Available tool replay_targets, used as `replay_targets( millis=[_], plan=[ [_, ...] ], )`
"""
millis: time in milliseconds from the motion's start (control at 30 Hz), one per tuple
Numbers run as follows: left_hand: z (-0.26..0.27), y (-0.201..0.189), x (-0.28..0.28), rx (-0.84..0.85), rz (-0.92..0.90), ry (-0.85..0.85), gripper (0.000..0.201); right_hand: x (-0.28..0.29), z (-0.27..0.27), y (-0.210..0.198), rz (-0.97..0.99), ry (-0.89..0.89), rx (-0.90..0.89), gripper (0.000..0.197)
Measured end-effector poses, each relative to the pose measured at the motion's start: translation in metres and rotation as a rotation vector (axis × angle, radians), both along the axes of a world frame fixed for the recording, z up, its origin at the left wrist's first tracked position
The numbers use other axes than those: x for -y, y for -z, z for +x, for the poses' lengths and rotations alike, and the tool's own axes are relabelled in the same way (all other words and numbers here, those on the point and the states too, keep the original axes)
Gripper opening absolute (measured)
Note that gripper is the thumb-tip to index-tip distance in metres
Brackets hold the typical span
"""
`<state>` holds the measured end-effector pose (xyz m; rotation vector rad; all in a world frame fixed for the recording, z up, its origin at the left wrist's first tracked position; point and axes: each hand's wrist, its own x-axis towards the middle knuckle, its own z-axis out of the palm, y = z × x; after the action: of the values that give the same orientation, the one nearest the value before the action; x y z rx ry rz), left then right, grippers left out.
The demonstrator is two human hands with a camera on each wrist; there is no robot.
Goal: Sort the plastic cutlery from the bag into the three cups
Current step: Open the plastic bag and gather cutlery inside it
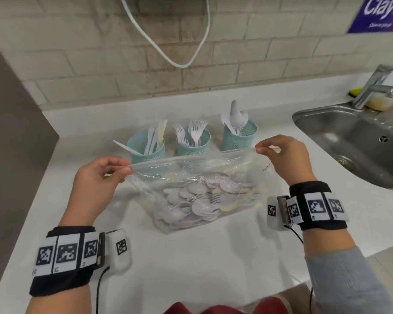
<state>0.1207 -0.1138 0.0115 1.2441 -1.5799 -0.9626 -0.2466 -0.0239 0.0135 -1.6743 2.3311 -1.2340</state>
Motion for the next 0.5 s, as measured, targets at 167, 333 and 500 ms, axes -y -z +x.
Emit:
replay_targets(
  millis=[167,333,500],
  plan=[
    [0.000,-0.002,0.001,-0.038,-0.006,0.006,0.020,0.010,0.036,-0.006,-0.116,-0.340,-0.175,0.018],
    [0.000,-0.003,-0.002,0.049,-0.019,-0.026,0.020,0.026,0.059,0.003,0.050,-0.473,-0.379,0.015],
    [-0.007,-0.015,-0.016,0.258,-0.225,-0.006,0.031,0.022,0.058,-0.007,-0.121,-0.559,-0.429,0.021]
  ],
)
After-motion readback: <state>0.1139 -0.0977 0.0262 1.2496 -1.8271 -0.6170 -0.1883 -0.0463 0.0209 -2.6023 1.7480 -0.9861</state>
